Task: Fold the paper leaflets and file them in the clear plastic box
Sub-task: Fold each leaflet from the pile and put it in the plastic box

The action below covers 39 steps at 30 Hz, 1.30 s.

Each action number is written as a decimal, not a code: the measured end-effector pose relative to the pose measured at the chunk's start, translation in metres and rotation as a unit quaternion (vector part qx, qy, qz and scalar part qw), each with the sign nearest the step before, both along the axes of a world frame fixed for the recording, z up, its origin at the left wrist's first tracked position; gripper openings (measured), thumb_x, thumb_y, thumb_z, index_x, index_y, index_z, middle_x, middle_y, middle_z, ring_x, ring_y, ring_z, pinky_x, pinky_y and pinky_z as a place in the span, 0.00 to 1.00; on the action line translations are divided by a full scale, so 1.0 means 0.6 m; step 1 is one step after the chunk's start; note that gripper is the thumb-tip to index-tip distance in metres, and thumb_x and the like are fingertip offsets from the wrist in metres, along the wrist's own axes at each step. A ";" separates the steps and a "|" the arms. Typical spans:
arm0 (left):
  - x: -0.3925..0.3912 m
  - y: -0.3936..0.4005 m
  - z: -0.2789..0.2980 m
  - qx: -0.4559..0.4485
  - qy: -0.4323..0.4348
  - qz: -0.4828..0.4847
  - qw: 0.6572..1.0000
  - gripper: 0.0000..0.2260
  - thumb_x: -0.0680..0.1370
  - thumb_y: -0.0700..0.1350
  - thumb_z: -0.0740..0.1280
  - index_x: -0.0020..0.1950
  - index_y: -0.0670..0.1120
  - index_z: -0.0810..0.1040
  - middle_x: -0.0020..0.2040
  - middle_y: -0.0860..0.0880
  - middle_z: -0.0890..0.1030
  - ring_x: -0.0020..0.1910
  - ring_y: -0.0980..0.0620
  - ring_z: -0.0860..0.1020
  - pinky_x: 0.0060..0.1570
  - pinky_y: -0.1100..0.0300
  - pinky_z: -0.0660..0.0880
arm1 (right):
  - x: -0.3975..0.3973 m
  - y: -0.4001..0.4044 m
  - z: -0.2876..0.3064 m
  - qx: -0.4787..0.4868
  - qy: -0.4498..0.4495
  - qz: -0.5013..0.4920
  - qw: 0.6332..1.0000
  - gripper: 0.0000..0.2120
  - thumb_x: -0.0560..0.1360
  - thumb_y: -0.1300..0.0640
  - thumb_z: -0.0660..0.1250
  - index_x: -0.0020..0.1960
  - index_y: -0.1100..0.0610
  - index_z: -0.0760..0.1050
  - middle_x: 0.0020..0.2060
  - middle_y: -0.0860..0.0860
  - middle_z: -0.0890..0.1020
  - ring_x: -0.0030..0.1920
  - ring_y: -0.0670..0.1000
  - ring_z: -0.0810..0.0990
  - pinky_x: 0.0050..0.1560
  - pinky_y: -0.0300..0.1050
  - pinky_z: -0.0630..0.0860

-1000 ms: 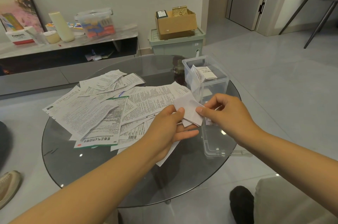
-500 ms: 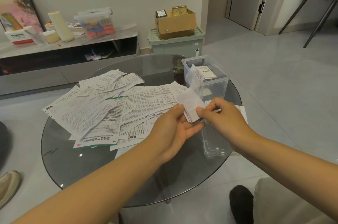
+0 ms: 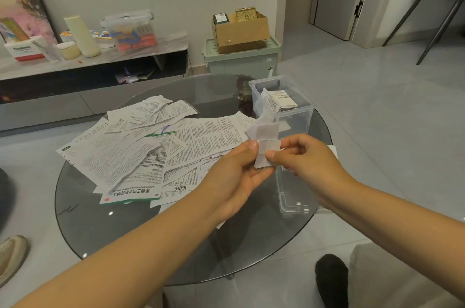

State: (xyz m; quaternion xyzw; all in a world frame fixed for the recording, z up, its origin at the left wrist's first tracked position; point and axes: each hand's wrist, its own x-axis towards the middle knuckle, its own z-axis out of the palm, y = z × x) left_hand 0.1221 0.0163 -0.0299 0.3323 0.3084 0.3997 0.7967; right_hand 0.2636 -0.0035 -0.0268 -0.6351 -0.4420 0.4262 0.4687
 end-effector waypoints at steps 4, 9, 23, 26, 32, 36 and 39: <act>-0.004 0.003 0.001 0.024 0.057 -0.002 0.998 0.16 0.81 0.42 0.58 0.69 0.41 0.70 0.62 0.42 0.78 0.59 0.46 0.79 0.58 0.55 0.76 | 0.004 0.001 0.003 -0.013 -0.021 0.013 1.000 0.13 0.67 0.56 0.76 0.47 0.60 0.78 0.36 0.50 0.80 0.34 0.44 0.76 0.35 0.34 0.70; -0.011 0.011 0.003 0.078 0.201 0.001 0.977 0.15 0.82 0.45 0.59 0.65 0.41 0.74 0.56 0.44 0.82 0.53 0.49 0.82 0.57 0.52 0.77 | 0.012 0.007 0.010 -0.008 -0.126 0.019 0.992 0.11 0.66 0.54 0.76 0.42 0.60 0.78 0.35 0.48 0.80 0.34 0.45 0.76 0.37 0.36 0.73; -0.012 0.011 0.001 0.094 0.265 0.004 0.960 0.09 0.79 0.35 0.63 0.57 0.37 0.78 0.51 0.40 0.83 0.47 0.45 0.84 0.47 0.57 0.81 | 0.020 0.013 0.021 -0.043 -0.087 0.057 0.994 0.16 0.65 0.56 0.78 0.47 0.56 0.74 0.36 0.53 0.82 0.30 0.45 0.78 0.29 0.35 0.71; -0.009 0.014 0.003 0.063 0.239 0.005 0.969 0.07 0.79 0.35 0.62 0.54 0.37 0.78 0.49 0.41 0.84 0.46 0.45 0.84 0.47 0.56 0.81 | 0.035 0.019 0.027 -0.027 -0.110 0.081 0.990 0.12 0.67 0.53 0.76 0.47 0.54 0.76 0.36 0.53 0.83 0.29 0.44 0.78 0.29 0.35 0.74; -0.002 0.016 -0.001 0.042 0.279 0.019 0.959 0.06 0.79 0.34 0.63 0.53 0.36 0.77 0.51 0.41 0.83 0.43 0.47 0.84 0.45 0.57 0.81 | 0.098 0.031 0.023 -0.002 -0.402 0.099 0.910 0.13 0.72 0.53 0.71 0.56 0.49 0.78 0.51 0.47 0.78 0.45 0.44 0.73 0.42 0.37 0.67; 0.007 0.018 -0.002 0.041 0.284 0.025 0.958 0.08 0.79 0.35 0.63 0.57 0.36 0.77 0.54 0.40 0.82 0.44 0.47 0.84 0.46 0.56 0.81 | 0.106 0.031 0.004 -0.055 -0.495 0.135 0.856 0.26 0.71 0.49 0.71 0.67 0.47 0.70 0.63 0.49 0.72 0.64 0.53 0.66 0.61 0.46 0.65; 0.013 0.019 -0.003 0.045 0.291 0.021 0.956 0.09 0.79 0.36 0.63 0.58 0.37 0.77 0.57 0.40 0.81 0.44 0.48 0.84 0.47 0.57 0.81 | 0.106 0.032 0.002 -0.064 -0.508 0.132 0.849 0.31 0.70 0.46 0.71 0.71 0.48 0.65 0.65 0.50 0.71 0.65 0.53 0.66 0.63 0.47 0.63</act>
